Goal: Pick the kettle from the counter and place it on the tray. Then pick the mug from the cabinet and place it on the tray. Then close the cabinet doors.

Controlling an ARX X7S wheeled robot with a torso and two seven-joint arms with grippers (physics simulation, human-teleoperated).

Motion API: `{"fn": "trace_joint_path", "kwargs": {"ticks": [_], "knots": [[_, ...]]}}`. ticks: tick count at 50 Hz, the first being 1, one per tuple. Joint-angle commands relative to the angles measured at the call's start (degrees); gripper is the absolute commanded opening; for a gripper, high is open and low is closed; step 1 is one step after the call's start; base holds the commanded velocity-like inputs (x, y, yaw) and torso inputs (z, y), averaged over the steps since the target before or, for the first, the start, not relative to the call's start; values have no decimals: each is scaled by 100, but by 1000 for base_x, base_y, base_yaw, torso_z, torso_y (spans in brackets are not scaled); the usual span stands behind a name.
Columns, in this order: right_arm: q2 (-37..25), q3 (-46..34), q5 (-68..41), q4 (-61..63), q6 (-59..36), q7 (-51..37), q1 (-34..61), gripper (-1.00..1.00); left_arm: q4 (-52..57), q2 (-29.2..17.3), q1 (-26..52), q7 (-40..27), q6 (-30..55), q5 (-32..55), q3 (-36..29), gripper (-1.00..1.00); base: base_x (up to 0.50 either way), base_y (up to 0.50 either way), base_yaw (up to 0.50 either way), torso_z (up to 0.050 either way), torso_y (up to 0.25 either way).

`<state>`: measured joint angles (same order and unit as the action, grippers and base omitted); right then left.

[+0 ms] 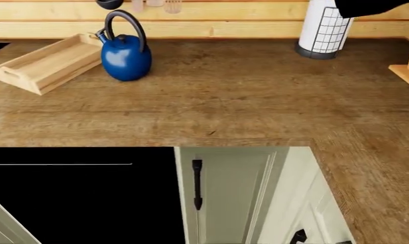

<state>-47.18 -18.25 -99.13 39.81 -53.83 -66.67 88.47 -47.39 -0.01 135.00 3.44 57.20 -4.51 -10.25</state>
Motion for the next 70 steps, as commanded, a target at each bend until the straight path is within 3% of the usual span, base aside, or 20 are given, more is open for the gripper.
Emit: {"fn": "trace_joint_path", "kwargs": {"ticks": [1,14,36,70], "knots": [[52,-64,83,-70,-1,35,27,100,-199,-2,0,-274,-73,145,267,100,-2,-500,0,0,0],[54,-113,-24,-71,-25,-73,187,100,-97,-4,0,-634,293,404,728,100,37,-103,0,0,0],[70,-136,2,-47,44,-57,119,100,-127,-4,0,-301,273,19,655,100,500,-4,0,0,0],[65,-196,-7,-36,79,-73,153,100,-125,-3,0,-271,262,159,541,100,500,-4,0,0,1]]}}
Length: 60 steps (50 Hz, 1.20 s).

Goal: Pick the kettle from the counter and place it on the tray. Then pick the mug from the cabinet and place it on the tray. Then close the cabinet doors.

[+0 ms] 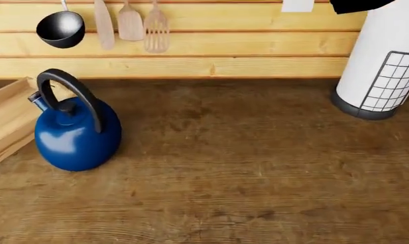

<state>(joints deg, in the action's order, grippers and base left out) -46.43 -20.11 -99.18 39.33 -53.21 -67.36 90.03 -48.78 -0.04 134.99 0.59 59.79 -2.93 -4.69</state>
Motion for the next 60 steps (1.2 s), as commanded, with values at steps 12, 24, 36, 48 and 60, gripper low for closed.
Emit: {"fn": "trace_joint_path", "kwargs": {"ticks": [12,24,36,48,60], "knots": [[-41,10,90,74,65,29,-104,100,-310,0,1,-81,-119,108,-4,100,230,-2,0,0,2],[-8,17,407,104,169,224,-438,100,-2046,-4,0,-328,-1101,615,-154,100,0,0,0,0,0],[65,-49,573,117,202,294,-585,100,-2612,-7,-314,-226,-1341,1329,-617,100,0,0,0,0,0],[130,-103,708,127,241,348,-708,100,-2607,-30,-613,-86,-1082,1567,-748,100,0,0,0,0,0],[173,-150,845,108,270,423,-804,100,-2603,-86,-705,-91,-976,1480,-674,-100,0,0,0,0,0]]}}
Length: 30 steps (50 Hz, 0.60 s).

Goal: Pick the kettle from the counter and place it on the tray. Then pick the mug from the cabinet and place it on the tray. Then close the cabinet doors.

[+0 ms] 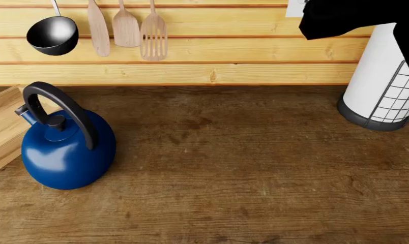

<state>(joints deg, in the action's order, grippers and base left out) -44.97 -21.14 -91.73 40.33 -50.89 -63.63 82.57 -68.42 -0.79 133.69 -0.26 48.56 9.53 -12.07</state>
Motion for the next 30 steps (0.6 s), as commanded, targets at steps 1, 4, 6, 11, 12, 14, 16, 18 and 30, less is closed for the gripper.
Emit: {"fn": "trace_joint_path", "kwargs": {"ticks": [1,4,6,11,12,14,16,18,30], "knots": [[29,-50,101,8,39,49,-61,100,-638,-16,-573,-5,145,228,78,-100,0,0,0,0,0],[34,-58,108,15,44,46,-77,100,-637,-30,-572,-8,133,212,119,-100,0,0,0,0,0],[41,-65,115,17,51,44,-95,100,-635,-37,-577,-5,120,196,136,-100,0,0,0,0,0],[43,-71,121,23,60,42,-105,100,-632,-43,-558,-25,31,160,172,-100,0,0,0,0,0],[41,-70,125,26,64,44,-112,100,-633,-52,-523,-79,-76,160,207,-100,0,0,0,0,0],[37,-71,145,35,75,55,-143,100,-636,-66,-418,-119,-337,137,242,-100,0,0,0,0,0],[37,-71,168,37,92,67,-185,100,-633,-91,-271,-240,-761,102,287,-100,0,0,0,0,0],[43,-76,169,45,100,58,-204,100,-635,-106,-109,-322,-1046,53,300,-100,0,0,0,0,0],[45,-134,-91,156,69,-158,-144,100,1250,-35,130,-130,-62,-784,968,-100,-196,2,0,0,0]]}}
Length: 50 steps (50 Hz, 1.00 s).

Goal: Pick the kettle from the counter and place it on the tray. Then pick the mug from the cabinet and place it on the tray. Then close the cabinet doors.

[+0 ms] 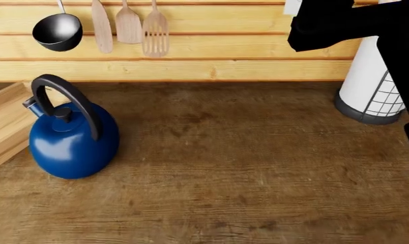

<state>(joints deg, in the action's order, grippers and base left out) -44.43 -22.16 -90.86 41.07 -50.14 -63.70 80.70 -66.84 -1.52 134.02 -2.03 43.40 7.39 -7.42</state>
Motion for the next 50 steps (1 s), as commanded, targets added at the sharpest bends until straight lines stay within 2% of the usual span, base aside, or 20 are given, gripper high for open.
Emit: {"fn": "trace_joint_path", "kwargs": {"ticks": [1,12,22,30,34,37,45,49,50], "knots": [[-15,-31,-209,92,-8,-171,58,100,1193,52,97,76,529,-639,554,-100,-480,4,0,0,0],[-129,47,-398,225,57,-280,43,100,1902,116,98,244,1097,-775,660,-100,-481,4,0,0,0],[-207,134,-380,231,141,-251,-30,100,2279,131,86,419,1506,-116,357,-100,-355,3,0,0,0],[-307,223,-298,289,231,-177,-218,100,4427,116,-1026,111,2751,835,379,-100,0,0,0,0,0],[-349,264,-224,300,278,-144,-328,100,5665,135,-1754,-349,3371,1627,491,-100,0,0,0,0,0],[-376,288,-148,291,312,-111,-427,100,6413,139,-2227,-898,3722,2536,560,-100,0,0,0,0,0],[-398,306,-73,304,357,-74,-546,100,7419,135,-3231,-2468,4067,4775,794,-100,0,0,0,0,0],[-387,294,4,297,374,-32,-621,100,7838,119,-3855,-3049,4103,5644,817,-100,0,0,0,0,0],[-382,291,102,278,397,35,-714,100,8367,133,-4647,-3318,4172,6170,806,-100,0,0,0,0,0]]}}
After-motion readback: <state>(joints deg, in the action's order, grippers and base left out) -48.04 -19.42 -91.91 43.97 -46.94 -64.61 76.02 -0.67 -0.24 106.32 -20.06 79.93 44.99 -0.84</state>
